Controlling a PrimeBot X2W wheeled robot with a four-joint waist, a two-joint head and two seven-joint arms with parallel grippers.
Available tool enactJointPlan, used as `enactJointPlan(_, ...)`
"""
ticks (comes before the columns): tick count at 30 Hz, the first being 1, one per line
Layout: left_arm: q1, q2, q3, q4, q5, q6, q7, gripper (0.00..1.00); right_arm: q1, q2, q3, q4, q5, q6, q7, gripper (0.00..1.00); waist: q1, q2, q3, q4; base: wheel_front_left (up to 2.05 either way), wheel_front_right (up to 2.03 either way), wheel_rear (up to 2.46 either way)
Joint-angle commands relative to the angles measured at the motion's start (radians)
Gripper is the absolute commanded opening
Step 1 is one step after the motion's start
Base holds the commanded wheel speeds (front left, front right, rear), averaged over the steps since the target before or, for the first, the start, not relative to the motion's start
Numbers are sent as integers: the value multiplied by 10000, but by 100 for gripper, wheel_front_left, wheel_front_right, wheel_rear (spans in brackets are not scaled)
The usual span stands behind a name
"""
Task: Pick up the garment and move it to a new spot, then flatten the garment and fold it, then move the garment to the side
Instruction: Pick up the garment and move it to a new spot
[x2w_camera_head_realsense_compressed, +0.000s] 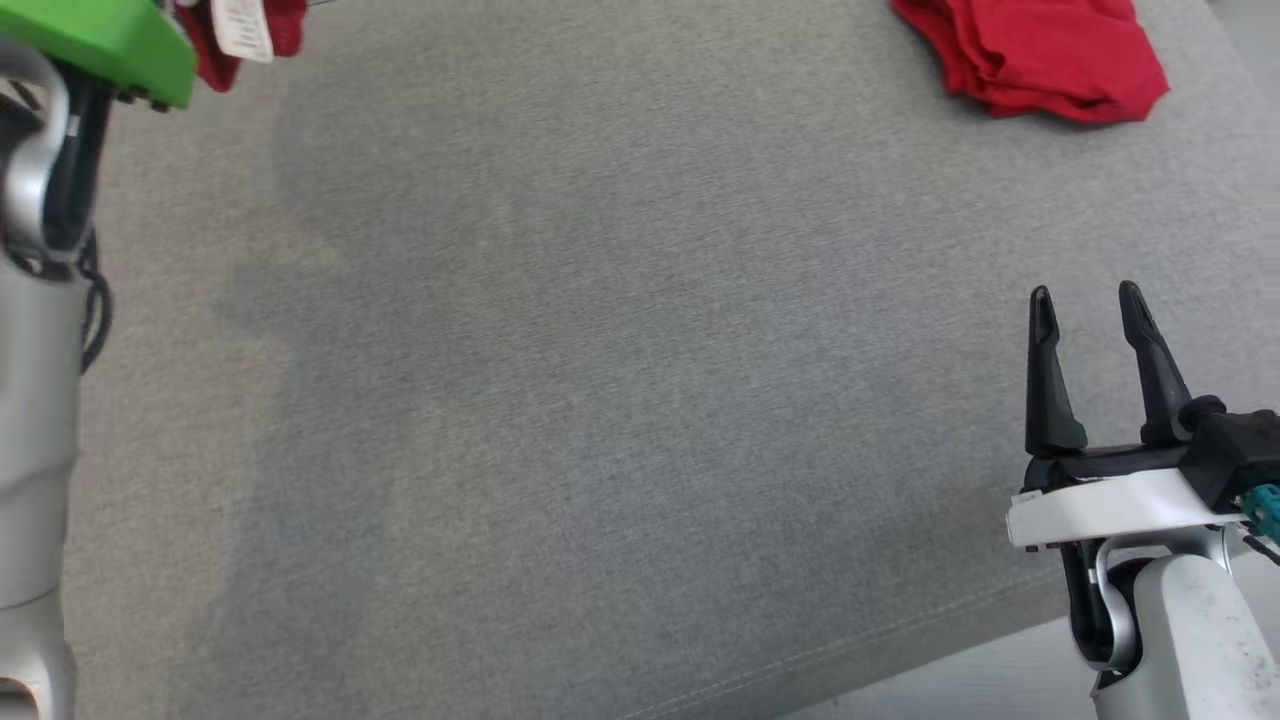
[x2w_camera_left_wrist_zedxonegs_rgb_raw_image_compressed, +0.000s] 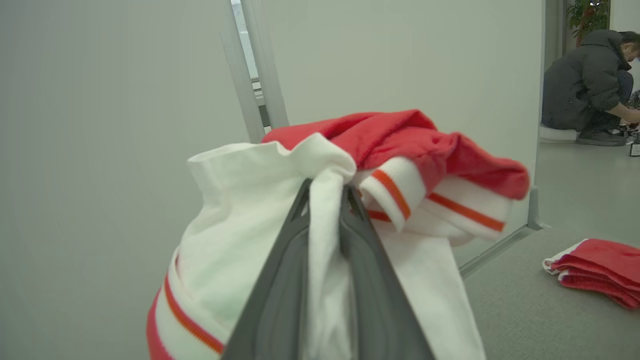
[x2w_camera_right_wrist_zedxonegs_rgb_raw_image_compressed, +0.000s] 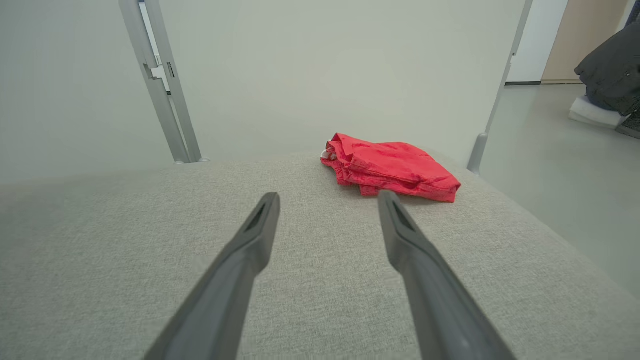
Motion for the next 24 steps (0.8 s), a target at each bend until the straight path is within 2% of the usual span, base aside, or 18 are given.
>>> enactJointPlan(1, 272, -164, -175, 13, 42, 58, 17, 0, 129, 74, 52, -12, 64, -12, -29, 100, 0, 0, -162, -766, 0, 0, 0)
enactJointPlan(11, 1833, -1309, -998, 850, -244, 202, -664, 0, -45, 156, 391, 79, 493, -11, -29, 100, 0, 0, 139, -1414, 0, 0, 0)
enactJointPlan(21, 3384, -2261, -1856, 2656, -230, 206, -1605, 0, -91, 157, 720, 239, 840, -13, -29, 100, 0, 0, 270, -1386, 0, 0, 0)
enactJointPlan(22, 3407, -2285, -1994, 2847, -118, 186, -1735, 33, -109, 157, 747, 251, 844, -11, -30, 100, 0, 0, 248, -1353, 0, 0, 0)
enactJointPlan(23, 3409, -2321, -2051, 2985, -142, 165, -1862, 100, -114, 157, 770, 258, 839, -13, -30, 100, 0, 0, 222, -1317, 0, 0, 0)
enactJointPlan(24, 3413, -2336, -2119, 3183, -108, 147, -1984, 100, -130, 157, 795, 265, 822, -11, -30, 100, 0, 0, 172, -1267, 0, 0, 0)
